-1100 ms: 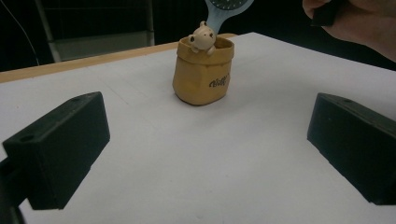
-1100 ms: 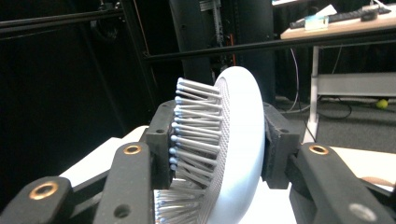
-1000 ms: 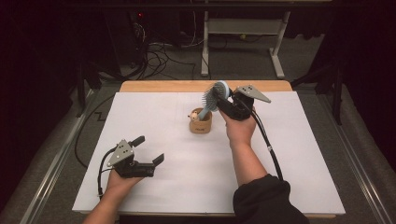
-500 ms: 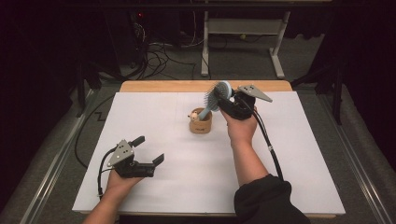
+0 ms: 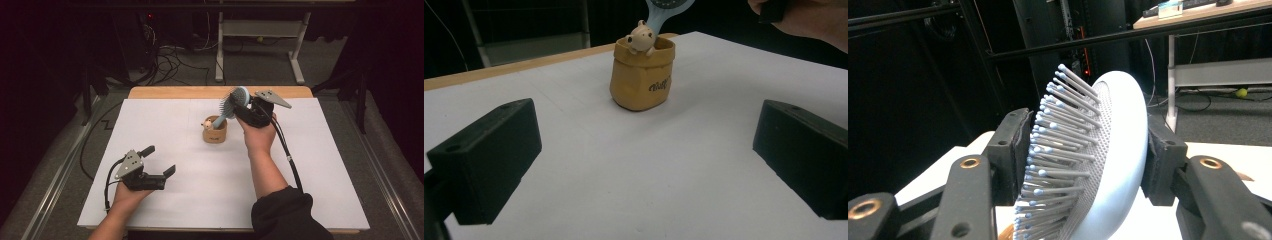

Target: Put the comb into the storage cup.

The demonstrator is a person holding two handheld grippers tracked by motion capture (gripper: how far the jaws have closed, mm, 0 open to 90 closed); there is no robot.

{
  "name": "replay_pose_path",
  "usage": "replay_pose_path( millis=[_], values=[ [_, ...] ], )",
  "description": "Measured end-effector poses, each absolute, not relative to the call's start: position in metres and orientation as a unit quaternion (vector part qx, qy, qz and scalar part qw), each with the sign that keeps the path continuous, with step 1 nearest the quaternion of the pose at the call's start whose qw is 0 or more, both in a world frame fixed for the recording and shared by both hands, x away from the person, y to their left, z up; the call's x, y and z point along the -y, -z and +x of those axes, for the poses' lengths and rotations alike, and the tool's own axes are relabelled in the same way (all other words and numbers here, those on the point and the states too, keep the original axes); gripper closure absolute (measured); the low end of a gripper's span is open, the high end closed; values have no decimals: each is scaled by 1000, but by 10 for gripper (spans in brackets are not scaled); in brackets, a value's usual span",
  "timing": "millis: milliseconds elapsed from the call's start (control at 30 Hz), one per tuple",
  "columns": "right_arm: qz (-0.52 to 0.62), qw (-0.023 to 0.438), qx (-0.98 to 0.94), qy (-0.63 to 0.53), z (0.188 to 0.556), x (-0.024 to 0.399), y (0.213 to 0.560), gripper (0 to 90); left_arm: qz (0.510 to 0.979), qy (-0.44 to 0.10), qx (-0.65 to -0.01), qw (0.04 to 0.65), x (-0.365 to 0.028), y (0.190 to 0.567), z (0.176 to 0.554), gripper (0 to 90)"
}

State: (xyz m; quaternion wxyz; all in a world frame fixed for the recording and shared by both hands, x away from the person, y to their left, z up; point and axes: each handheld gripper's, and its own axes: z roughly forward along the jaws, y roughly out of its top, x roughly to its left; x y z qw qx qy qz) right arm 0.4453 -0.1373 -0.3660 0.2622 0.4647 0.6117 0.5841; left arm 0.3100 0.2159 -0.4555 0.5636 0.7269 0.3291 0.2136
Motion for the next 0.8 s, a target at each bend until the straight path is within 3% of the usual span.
replay_pose_path(
  millis=[667,800],
  values=[
    [466,253,-623,-575,447,144,365,435,728,-213,-329,563,-216,455,310,0],
    [467,250,-623,-575,447,145,365,395,727,-214,-329,563,-216,455,310,0]
  ],
)
